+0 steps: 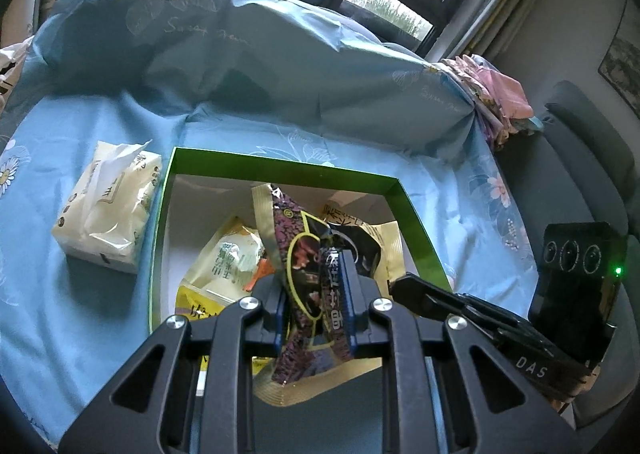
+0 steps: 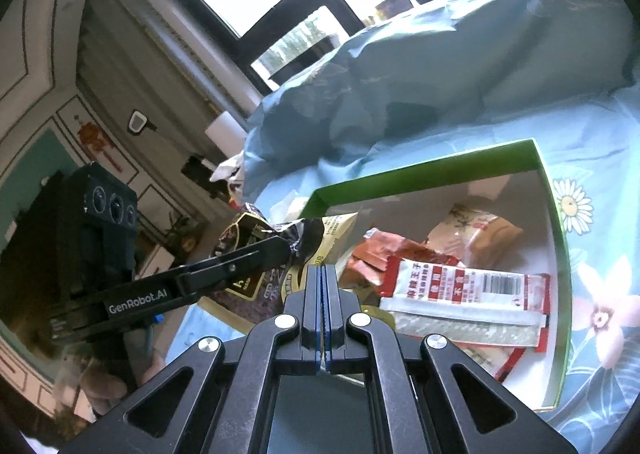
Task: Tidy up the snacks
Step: 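Hold the dark bag above the box with the left gripper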
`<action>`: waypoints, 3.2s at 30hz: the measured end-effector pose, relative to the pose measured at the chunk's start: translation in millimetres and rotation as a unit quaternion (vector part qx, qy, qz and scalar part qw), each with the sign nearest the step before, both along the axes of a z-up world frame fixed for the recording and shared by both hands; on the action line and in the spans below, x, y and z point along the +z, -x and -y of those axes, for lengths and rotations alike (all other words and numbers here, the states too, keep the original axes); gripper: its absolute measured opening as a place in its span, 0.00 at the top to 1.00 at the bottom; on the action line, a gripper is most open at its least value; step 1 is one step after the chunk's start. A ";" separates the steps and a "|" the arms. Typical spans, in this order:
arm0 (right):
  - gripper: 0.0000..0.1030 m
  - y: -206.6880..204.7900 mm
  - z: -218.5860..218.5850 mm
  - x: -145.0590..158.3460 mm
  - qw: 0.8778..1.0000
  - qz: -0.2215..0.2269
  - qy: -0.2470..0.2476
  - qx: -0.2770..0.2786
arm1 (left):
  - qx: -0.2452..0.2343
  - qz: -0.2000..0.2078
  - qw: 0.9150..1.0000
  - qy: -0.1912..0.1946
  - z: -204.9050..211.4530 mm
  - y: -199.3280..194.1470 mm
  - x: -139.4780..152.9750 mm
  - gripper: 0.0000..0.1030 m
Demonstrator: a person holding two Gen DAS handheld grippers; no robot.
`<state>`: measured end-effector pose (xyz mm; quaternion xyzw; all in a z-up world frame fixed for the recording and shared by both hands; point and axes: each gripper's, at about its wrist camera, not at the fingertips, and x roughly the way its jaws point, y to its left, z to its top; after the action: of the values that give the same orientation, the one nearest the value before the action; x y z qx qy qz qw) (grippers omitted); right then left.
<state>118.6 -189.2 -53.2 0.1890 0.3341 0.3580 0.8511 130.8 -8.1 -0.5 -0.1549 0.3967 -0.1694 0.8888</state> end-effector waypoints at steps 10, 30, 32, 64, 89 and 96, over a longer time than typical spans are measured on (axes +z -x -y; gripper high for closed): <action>0.98 -1.6 0.6 -2.3 1.000 -0.002 0.002 -0.002 | 0.000 -0.002 1.000 0.000 2.0 -2.3 -2.1 0.81; 0.98 -2.8 2.1 -1.1 1.000 0.003 0.003 -0.003 | -0.001 0.007 1.000 0.003 5.4 -5.2 -4.4 0.81; 0.98 -3.3 2.1 -1.0 1.000 0.002 0.003 -0.003 | -0.002 0.007 1.000 0.003 6.6 -6.3 -4.5 0.81; 0.98 -15.0 9.7 -3.1 1.000 -0.002 0.009 -0.018 | -0.015 0.016 1.000 0.012 13.9 -23.2 -11.0 0.80; 0.98 -16.3 10.1 -6.7 1.000 -0.007 0.018 -0.024 | -0.019 0.012 1.000 -0.001 19.9 -28.8 -17.4 0.80; 0.98 -16.7 10.6 -7.9 0.999 -0.008 0.020 -0.025 | -0.020 0.010 1.000 -0.006 20.9 -31.2 -20.2 0.80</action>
<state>135.3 -199.8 -61.1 0.1827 0.3430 0.3287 0.8607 162.0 -29.0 -20.7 -0.1401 0.3918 -0.1860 0.8901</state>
